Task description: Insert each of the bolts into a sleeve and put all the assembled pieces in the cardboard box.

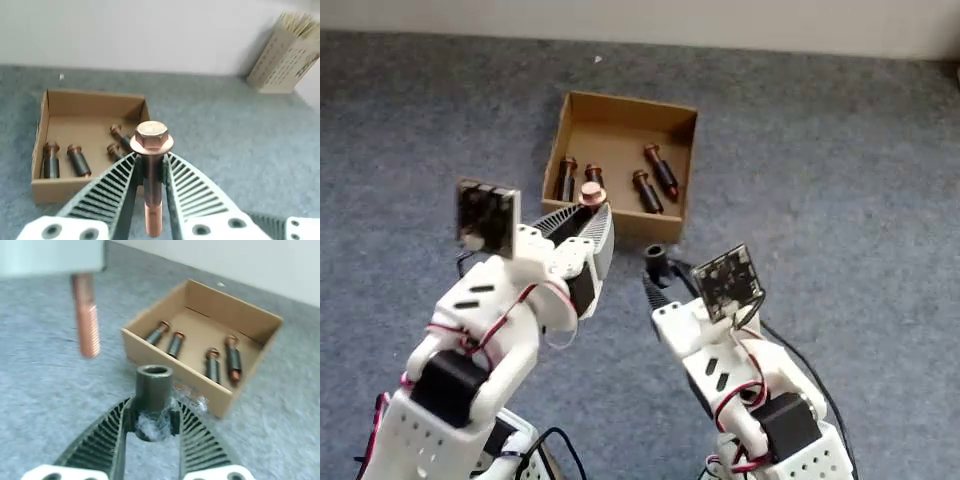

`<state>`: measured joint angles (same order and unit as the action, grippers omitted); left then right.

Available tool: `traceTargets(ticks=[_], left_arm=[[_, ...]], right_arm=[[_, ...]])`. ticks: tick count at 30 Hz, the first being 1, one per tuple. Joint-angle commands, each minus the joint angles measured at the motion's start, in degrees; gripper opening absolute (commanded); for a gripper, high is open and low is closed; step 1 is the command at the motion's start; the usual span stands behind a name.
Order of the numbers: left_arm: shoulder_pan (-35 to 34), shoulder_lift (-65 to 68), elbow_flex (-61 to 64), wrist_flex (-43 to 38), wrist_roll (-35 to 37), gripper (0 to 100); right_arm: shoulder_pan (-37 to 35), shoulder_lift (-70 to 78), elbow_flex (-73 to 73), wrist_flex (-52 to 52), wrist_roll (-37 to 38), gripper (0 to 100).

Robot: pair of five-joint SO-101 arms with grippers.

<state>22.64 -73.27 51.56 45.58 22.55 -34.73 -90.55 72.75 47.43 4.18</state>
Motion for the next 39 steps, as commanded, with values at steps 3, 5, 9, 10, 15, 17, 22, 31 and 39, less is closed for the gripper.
traceTargets(ticks=[3, 5, 9, 10, 15, 17, 22, 31, 39], left_arm=[[4.79, -6.11, -0.66, -2.02, -0.62, 0], [5.49, -7.43, -0.66, -2.02, -0.62, 0], [5.49, -8.22, -0.57, -2.02, -0.62, 0], [5.49, -8.31, -0.57, -2.02, -0.62, 0], [5.49, -8.57, -0.48, -1.93, -0.62, 0], [5.49, -8.66, 0.13, -2.02, -0.44, 0], [5.49, -8.66, 1.36, -1.93, -0.35, 0], [5.41, -8.75, 1.10, -0.44, -0.26, 0], [5.41, -9.63, 1.27, 2.64, -0.26, 0]], right_arm=[[-4.53, -1.54, -0.48, -1.36, 0.79, 0.6], [-5.76, -1.54, -0.48, -1.36, 0.79, 0.6], [-8.40, -1.54, -0.48, -1.36, 0.79, 0.6], [-8.92, -1.54, -0.48, -1.36, 0.79, 0.6], [-10.77, -1.54, -0.48, -1.36, 4.31, 0.6], [-12.09, -1.54, -0.48, -1.36, 7.47, 0.6], [-12.18, -1.54, -0.66, -1.45, 8.35, 0.6], [-12.00, -1.63, -1.01, -2.24, 8.35, 0.6], [-11.91, -1.63, -0.57, -8.75, 8.35, 0.6]])
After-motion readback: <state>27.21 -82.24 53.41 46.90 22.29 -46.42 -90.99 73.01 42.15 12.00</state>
